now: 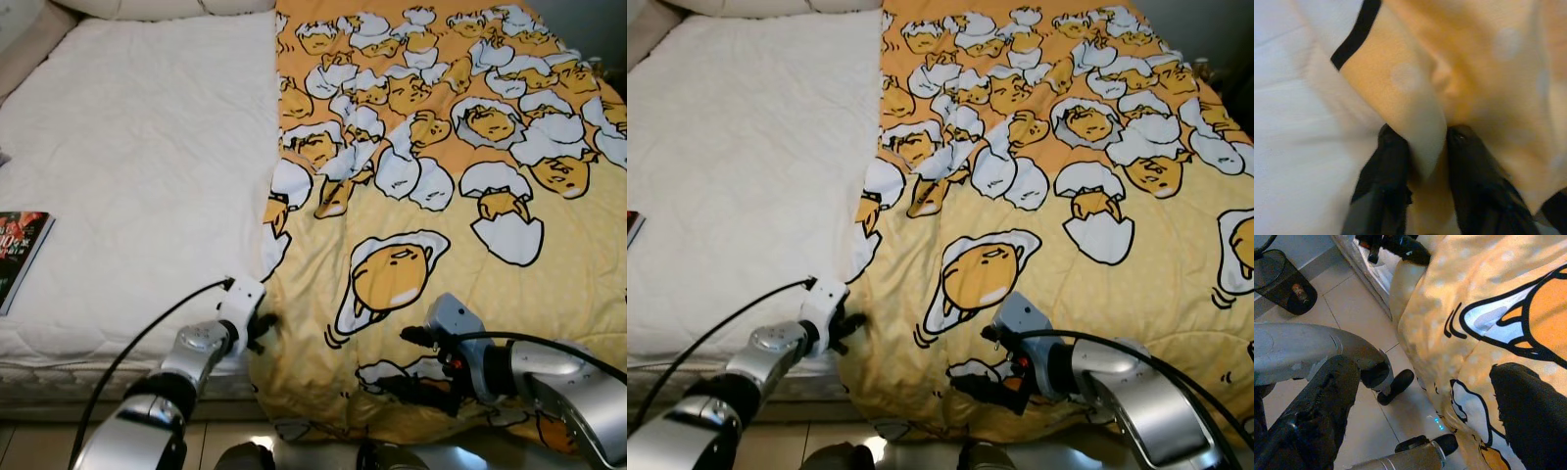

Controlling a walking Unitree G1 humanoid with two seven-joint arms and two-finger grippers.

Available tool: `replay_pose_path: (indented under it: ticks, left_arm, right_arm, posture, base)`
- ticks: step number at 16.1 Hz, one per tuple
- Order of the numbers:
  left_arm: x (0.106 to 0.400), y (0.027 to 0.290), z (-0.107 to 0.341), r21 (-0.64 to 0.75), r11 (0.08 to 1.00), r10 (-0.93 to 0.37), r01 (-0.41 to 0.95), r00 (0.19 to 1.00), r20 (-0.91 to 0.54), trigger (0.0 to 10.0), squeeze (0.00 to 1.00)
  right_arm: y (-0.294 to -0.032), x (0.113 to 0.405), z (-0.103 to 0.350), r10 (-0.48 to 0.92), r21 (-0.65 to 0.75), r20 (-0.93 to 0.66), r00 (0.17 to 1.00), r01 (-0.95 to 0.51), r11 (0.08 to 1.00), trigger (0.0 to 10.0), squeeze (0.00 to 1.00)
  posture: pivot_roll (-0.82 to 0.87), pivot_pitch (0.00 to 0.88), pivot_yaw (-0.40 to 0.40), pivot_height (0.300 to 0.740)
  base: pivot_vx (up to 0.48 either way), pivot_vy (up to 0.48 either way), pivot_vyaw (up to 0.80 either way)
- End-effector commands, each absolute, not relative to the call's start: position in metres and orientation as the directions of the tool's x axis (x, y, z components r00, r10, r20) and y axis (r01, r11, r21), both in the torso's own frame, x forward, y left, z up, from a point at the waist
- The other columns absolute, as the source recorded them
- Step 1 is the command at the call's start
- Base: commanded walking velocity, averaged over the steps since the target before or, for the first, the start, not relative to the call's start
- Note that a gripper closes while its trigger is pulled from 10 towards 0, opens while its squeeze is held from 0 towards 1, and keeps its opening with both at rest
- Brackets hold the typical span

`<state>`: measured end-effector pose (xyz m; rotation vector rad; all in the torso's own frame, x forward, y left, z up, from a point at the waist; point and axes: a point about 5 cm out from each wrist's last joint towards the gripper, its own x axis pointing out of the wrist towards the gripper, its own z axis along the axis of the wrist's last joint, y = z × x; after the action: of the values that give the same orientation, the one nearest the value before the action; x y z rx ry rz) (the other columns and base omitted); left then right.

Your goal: Clean up the room

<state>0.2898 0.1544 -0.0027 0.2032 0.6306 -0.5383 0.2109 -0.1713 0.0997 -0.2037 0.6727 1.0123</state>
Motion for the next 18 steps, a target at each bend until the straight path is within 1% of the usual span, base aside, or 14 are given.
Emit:
replay_pose_path:
  ticks: [1,5,7,9,10,11,12,13,14,16,18]
  left_arm:
    - [0.286,0.152,-0.004,0.000,0.831,-0.446,0.556,0.665,-0.599,0.0,0.00]
    - [0.277,0.159,-0.001,0.016,0.819,-0.467,0.574,0.682,-0.564,0.0,0.00]
    - [0.266,0.179,0.003,0.160,0.788,-0.400,0.594,0.693,-0.600,0.0,0.00]
    - [0.255,0.198,0.007,0.206,0.808,-0.323,0.552,0.708,-0.628,0.0,0.00]
    - [0.244,0.209,0.009,0.211,0.812,-0.294,0.544,0.694,-0.657,0.0,0.00]
    - [0.232,0.213,0.009,0.209,0.800,-0.286,0.563,0.663,-0.692,0.0,0.00]
    - [0.226,0.214,0.008,0.199,0.795,-0.286,0.574,0.643,-0.710,0.0,0.00]
    - [0.217,0.214,0.007,0.172,0.784,-0.293,0.596,0.601,-0.744,0.0,0.00]
    - [0.205,0.212,0.004,0.127,0.761,-0.311,0.636,0.530,-0.789,0.0,0.00]
    - [0.193,0.210,0.003,0.104,0.746,-0.307,0.658,0.478,-0.823,0.0,0.00]
    - [0.189,0.205,0.003,0.091,0.742,-0.313,0.665,0.463,-0.829,0.0,0.00]
  right_arm:
    - [-0.166,0.208,0.102,0.723,0.142,-0.596,0.350,-0.840,0.524,10.0,0.00]
    - [-0.159,0.211,0.103,0.726,0.136,-0.588,0.357,-0.841,0.523,10.0,0.00]
    - [-0.162,0.209,0.105,0.722,0.132,-0.589,0.363,-0.838,0.530,10.0,0.00]
    - [-0.164,0.208,0.104,0.718,0.134,-0.592,0.365,-0.835,0.534,10.0,0.00]
    - [-0.164,0.207,0.103,0.717,0.136,-0.594,0.363,-0.834,0.535,10.0,0.00]
    - [-0.164,0.207,0.101,0.717,0.138,-0.596,0.361,-0.834,0.534,10.0,0.00]
    - [-0.163,0.207,0.100,0.718,0.139,-0.596,0.359,-0.835,0.533,10.0,0.00]
    - [-0.162,0.207,0.100,0.720,0.140,-0.596,0.356,-0.836,0.530,10.0,0.00]
    - [-0.162,0.208,0.099,0.721,0.141,-0.596,0.352,-0.839,0.526,10.0,0.00]
    - [-0.162,0.209,0.099,0.721,0.138,-0.600,0.347,-0.842,0.521,10.0,0.00]
    - [-0.163,0.210,0.098,0.719,0.134,-0.604,0.345,-0.845,0.518,10.0,0.00]
  posture:
    - [-0.11,0.117,0.054,0.740]
    - [-0.11,0.114,0.058,0.740]
    - [-0.11,0.110,0.065,0.740]
    - [-0.10,0.106,0.069,0.740]
    - [-0.10,0.103,0.069,0.740]
    - [-0.09,0.101,0.069,0.740]
    - [-0.09,0.098,0.068,0.740]
    - [-0.09,0.095,0.067,0.740]
    - [-0.09,0.091,0.066,0.740]
    - [-0.09,0.078,0.060,0.740]
    - [-0.09,0.068,0.057,0.740]
  base:
    - [0.000,0.000,0.00]
    - [0.000,0.000,0.00]
    - [0.000,0.000,0.00]
    - [0.000,0.000,0.00]
    - [0.000,0.000,0.00]
    - [0.000,0.000,0.00]
    - [0.000,0.000,0.00]
    - [0.000,0.000,0.00]
    - [0.000,0.000,0.00]
    - [0.000,0.000,0.00]
    - [0.000,0.000,0.00]
